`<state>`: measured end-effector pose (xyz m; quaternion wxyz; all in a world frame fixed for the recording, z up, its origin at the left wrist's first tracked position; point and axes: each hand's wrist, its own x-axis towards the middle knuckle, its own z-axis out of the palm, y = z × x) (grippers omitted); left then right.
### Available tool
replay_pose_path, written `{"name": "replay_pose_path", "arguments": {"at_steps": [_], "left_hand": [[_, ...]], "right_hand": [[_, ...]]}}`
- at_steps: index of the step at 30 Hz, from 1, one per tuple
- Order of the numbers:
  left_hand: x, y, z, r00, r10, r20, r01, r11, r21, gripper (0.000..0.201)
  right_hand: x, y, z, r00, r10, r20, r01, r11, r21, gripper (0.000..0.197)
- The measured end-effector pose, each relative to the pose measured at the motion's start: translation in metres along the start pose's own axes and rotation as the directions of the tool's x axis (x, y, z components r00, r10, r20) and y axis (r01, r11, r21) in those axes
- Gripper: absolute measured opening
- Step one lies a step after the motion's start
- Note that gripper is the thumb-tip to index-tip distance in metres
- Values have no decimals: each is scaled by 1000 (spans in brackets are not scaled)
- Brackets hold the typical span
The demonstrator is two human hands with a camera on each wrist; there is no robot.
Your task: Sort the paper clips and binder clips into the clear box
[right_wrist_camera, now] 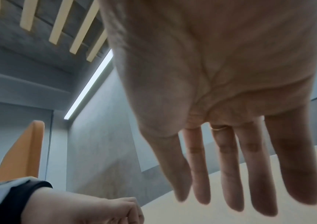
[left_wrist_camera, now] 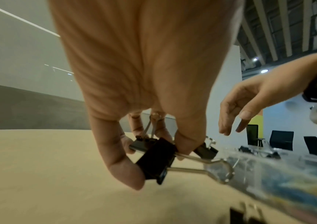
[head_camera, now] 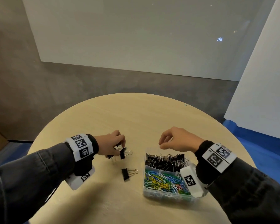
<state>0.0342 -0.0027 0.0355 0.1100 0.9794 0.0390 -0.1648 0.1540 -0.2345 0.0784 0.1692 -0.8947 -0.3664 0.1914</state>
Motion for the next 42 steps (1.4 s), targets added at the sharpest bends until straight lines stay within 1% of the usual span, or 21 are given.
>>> {"name": "replay_pose_path", "arguments": {"at_steps": [2,4,8,10,12,13,15,16,17,18,20,22,24,26,28,32,34,36,38,40,42], "left_hand": [[4,17,-10,998,46,-38,-46,999,-8,33],[12,39,-19,991,110,-82,-112,993,-25,34],[32,83,-21,965,236,-112,-246,966,-85,37],[38,96,-17,962,264,-67,-271,954,-129,43],[40,99,-15,963,266,-27,-267,947,-179,47],[38,96,-15,963,265,-41,-268,944,-191,48],[31,84,-16,961,243,-129,-263,949,-174,44],[25,77,-16,964,211,-164,-236,960,-152,41],[19,68,-14,971,167,-172,-189,974,-121,40],[12,61,-10,982,119,-147,-133,988,-84,41],[-2,49,3,999,46,-21,-46,999,-11,48],[-12,41,18,997,20,81,-22,999,24,53],[-16,37,29,995,30,96,-34,999,37,48],[-17,35,34,995,69,69,-70,997,13,37],[-17,35,38,995,91,46,-91,996,9,30],[-15,31,30,999,46,1,-46,995,84,29],[-11,32,15,995,61,-81,-55,996,75,29],[-4,40,-3,980,98,-175,-101,995,-9,28],[4,54,-16,963,149,-223,-171,982,-83,27],[11,70,-22,950,208,-231,-232,969,-83,29],[18,80,-25,949,249,-195,-267,961,-68,36]], "right_hand": [[-3,2,-4,997,-12,-82,14,999,30,8],[-6,5,-8,991,-11,-136,16,999,38,6],[-15,14,-10,987,7,-160,-1,999,38,8],[-20,18,-9,988,13,-152,-7,999,34,11],[-27,24,-8,988,18,-154,-14,1000,28,11],[-32,27,-8,987,20,-160,-17,1000,23,11],[-40,36,-8,986,22,-163,-20,1000,17,9],[-44,41,-7,987,24,-156,-22,1000,9,8],[-48,46,-6,989,28,-148,-29,1000,-2,8],[-51,52,-4,989,37,-144,-40,999,-15,8],[-56,62,-1,987,62,-146,-68,997,-41,7],[-59,68,4,987,64,-150,-73,996,-59,8],[-59,68,9,985,37,-167,-45,998,-46,6],[-58,66,12,982,23,-187,-29,999,-29,4],[-56,67,14,982,37,-185,-41,999,-18,4],[-58,70,16,978,80,-193,-77,997,19,9],[-58,71,14,974,85,-211,-79,996,37,10],[-58,70,10,971,91,-222,-83,996,44,9],[-55,70,5,969,93,-231,-81,995,61,9],[-54,65,-3,968,90,-236,-78,995,59,10],[-54,62,-9,962,87,-259,-66,994,87,10]]}}
